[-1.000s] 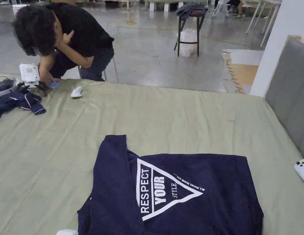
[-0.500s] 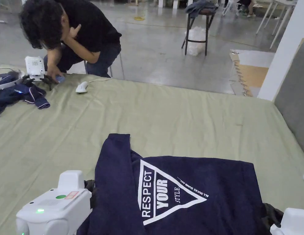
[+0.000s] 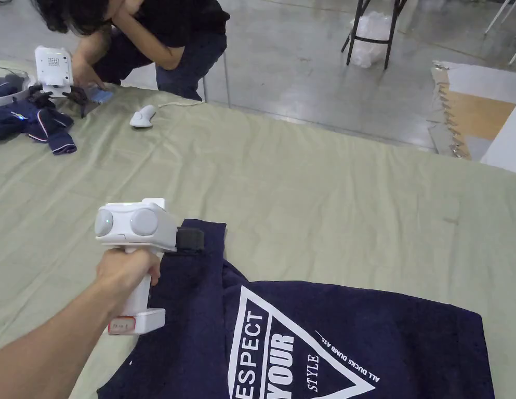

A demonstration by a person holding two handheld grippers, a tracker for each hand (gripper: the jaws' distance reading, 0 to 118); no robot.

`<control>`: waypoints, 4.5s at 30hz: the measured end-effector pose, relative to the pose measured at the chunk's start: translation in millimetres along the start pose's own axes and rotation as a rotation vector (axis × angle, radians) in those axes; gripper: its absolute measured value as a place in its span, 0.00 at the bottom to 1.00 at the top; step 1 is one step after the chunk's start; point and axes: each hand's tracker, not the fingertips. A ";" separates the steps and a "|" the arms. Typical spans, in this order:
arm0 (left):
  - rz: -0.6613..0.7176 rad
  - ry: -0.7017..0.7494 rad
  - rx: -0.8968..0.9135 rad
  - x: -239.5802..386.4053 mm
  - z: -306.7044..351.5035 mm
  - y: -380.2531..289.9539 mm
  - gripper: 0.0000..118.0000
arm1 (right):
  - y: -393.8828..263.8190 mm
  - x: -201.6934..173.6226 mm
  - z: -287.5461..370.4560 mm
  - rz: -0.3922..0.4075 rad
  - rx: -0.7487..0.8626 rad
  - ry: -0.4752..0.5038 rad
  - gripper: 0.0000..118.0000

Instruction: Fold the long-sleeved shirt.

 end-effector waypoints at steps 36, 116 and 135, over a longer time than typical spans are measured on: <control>-0.347 -0.298 0.083 29.3 231.8 -285.2 0.66 | -2.7 15.1 75.2 -0.018 0.064 0.017 0.00; -0.030 -0.384 0.325 8.7 157.6 -73.4 0.08 | 149.1 109.3 -27.1 -0.142 0.149 0.329 0.07; -0.106 -0.481 0.818 30.5 487.3 10.5 0.08 | 333.1 77.4 221.5 0.059 0.549 0.366 0.07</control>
